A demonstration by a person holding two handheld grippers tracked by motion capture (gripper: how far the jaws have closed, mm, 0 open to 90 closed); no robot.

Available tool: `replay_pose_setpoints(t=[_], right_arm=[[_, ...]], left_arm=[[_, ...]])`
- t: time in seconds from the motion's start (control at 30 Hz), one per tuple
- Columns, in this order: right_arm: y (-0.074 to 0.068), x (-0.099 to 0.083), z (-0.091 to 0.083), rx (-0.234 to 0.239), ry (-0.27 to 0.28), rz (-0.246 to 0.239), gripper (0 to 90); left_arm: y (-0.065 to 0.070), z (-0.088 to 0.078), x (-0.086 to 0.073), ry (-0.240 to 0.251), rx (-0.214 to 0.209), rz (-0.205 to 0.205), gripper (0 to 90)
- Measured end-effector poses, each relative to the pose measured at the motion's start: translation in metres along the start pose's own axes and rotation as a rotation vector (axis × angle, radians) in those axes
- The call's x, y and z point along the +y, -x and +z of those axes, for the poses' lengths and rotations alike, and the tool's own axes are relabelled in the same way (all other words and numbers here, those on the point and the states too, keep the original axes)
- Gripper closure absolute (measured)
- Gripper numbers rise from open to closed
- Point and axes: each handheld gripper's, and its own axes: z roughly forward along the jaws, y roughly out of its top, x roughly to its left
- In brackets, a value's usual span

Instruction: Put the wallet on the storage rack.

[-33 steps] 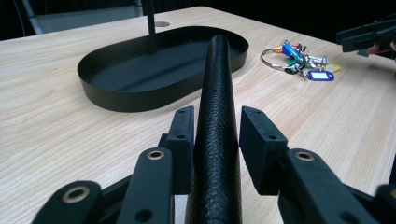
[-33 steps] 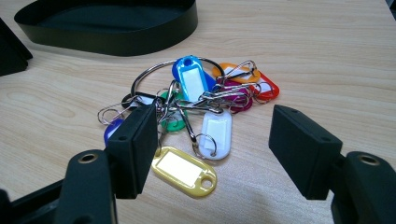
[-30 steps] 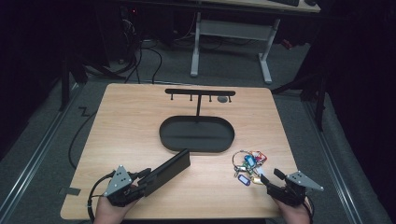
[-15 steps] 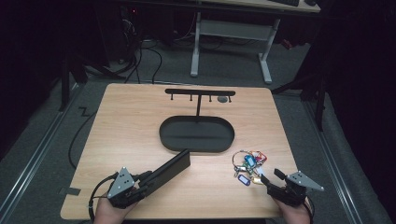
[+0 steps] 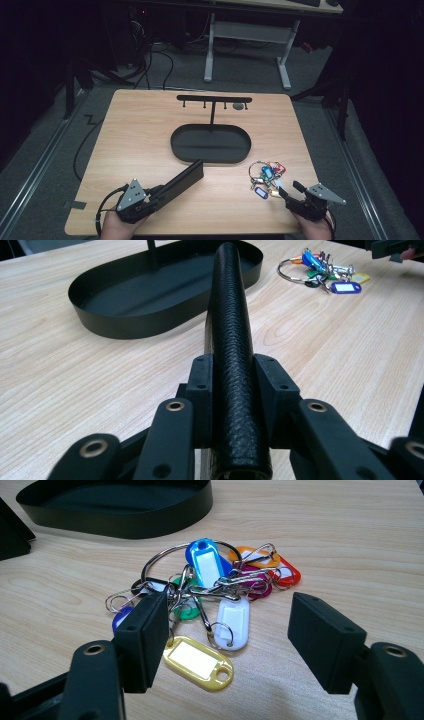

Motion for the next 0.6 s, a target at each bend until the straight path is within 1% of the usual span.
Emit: replay_pose_setpoints(t=[0.07, 0.23, 0.5, 0.6], right_arm=[[0.0000, 0.0000, 0.0002, 0.001, 0.000, -0.001, 33.2], [0.0000, 0.0000, 0.0006, 0.001, 0.000, 0.001, 33.2], [0.0003, 0.0000, 0.0007, 0.002, 0.000, -0.001, 33.2], [0.0006, 0.0001, 0.0007, 0.002, 0.002, -0.002, 33.2]], left_arm=[[0.0006, -0.0001, 0.0023, -0.021, -0.006, -0.006, 72.2], [0.0022, -0.0005, 0.0059, -0.054, 0.002, -0.013, 72.4], [0.0053, -0.0003, 0.0089, -0.071, 0.018, 0.006, 73.5], [0.0057, -0.0011, 0.0096, -0.074, 0.011, 0.016, 73.7]])
